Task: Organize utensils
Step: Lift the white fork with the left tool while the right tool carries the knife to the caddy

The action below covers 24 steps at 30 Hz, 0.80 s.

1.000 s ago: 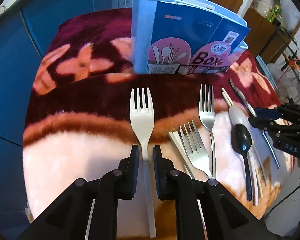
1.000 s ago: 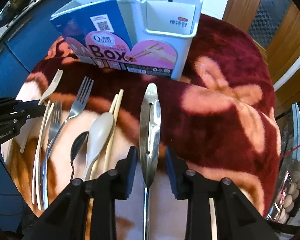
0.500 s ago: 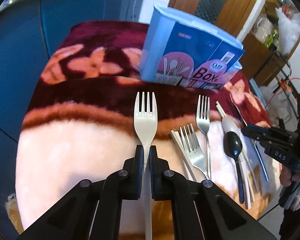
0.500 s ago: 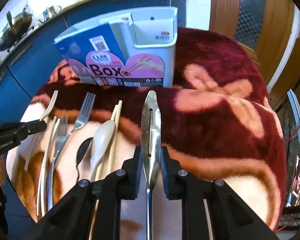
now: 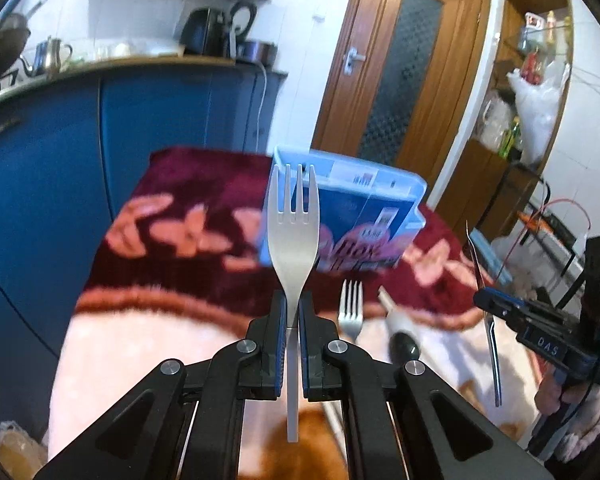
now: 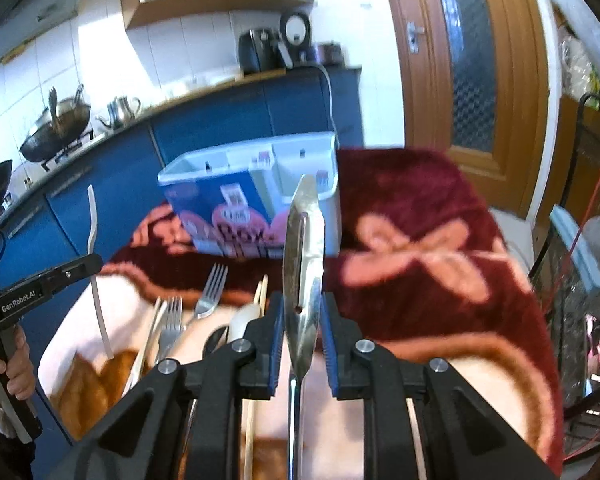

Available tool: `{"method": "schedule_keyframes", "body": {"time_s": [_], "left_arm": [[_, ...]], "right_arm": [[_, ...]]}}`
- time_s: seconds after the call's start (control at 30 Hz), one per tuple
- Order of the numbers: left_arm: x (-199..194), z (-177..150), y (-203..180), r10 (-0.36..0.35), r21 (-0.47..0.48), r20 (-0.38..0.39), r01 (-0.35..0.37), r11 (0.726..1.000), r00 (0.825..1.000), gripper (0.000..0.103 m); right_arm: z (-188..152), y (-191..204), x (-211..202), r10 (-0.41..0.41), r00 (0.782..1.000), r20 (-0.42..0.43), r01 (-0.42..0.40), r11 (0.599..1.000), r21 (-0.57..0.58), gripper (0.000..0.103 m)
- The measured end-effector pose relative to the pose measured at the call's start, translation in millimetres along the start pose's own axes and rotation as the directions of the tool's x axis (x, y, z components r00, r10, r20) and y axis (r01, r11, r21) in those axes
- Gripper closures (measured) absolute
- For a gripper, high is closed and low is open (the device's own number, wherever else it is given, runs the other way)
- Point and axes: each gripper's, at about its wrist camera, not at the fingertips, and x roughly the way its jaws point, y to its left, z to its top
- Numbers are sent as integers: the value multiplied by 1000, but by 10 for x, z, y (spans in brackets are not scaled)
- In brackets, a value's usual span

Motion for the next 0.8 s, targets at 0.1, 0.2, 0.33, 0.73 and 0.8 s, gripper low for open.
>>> {"method": "schedule_keyframes", "body": {"time_s": [0.1, 0.2, 0.33, 0.73, 0.8], "left_arm": [[-80, 100, -25, 0, -14, 64, 1, 1000, 998, 98], [-156, 221, -23, 2, -36, 124, 3, 999, 992, 98], [-197, 377, -55, 12, -32, 171, -7, 999, 985, 98], [-16, 823, -209, 43, -4, 288, -44, 999, 957, 98], [40, 889, -230, 49, -13, 304, -47, 999, 952, 98]], "right_arm": [[49, 10, -80, -5, 998, 57, 5, 1000, -11, 84], [77, 40, -123, -15, 994, 106, 17, 1000, -21, 84], [102, 61, -149, -21, 988, 151, 25, 999, -26, 84], [286, -7, -110, -26, 978, 207, 29, 999, -12, 84], [337, -35, -109, -26, 974, 225, 27, 1000, -2, 84]]}}
